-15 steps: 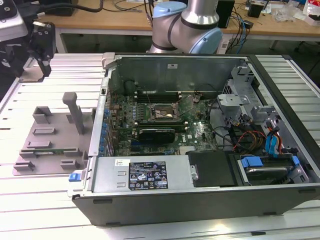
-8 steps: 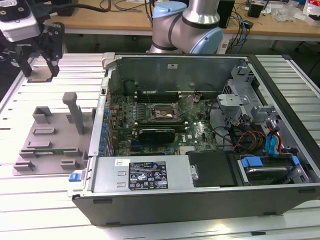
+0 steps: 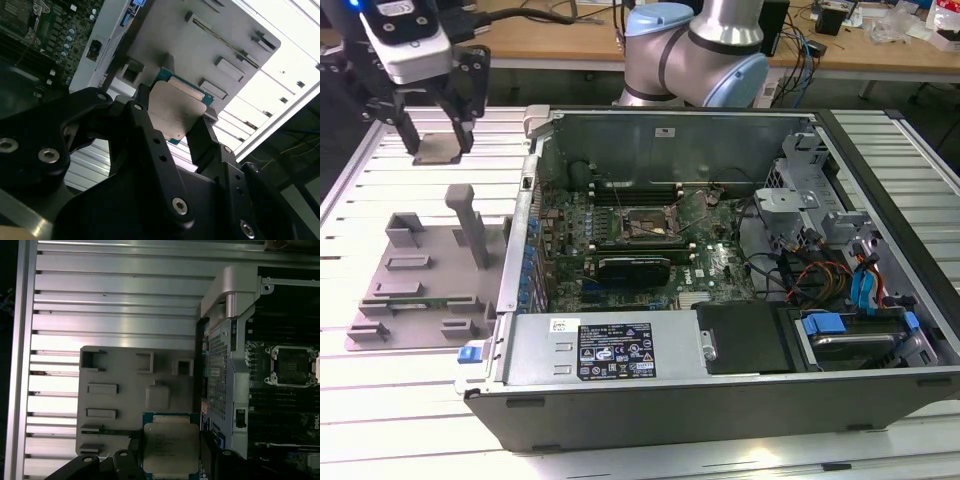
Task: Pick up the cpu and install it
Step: 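Pick up the cpu and move it towards the insertion slot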
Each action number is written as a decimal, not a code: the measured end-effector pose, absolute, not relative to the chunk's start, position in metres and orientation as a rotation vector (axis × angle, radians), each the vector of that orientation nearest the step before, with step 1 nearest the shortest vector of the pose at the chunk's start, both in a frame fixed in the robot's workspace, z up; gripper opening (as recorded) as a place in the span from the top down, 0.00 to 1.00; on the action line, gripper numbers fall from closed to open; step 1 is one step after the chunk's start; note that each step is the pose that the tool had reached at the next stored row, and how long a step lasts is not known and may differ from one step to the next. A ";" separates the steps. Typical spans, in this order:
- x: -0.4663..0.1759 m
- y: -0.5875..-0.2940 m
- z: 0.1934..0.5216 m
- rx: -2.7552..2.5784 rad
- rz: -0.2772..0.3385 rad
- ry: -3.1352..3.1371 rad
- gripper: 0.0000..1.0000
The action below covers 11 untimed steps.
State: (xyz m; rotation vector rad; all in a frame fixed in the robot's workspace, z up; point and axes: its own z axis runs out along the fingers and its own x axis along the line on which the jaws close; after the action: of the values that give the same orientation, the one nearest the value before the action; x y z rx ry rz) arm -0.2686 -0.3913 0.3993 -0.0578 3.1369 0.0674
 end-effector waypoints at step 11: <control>-0.216 -0.391 0.399 -0.058 0.068 3.137 0.45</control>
State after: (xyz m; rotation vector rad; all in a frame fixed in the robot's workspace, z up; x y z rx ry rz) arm -0.2161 -0.3913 0.3993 -0.0579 3.1369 0.0676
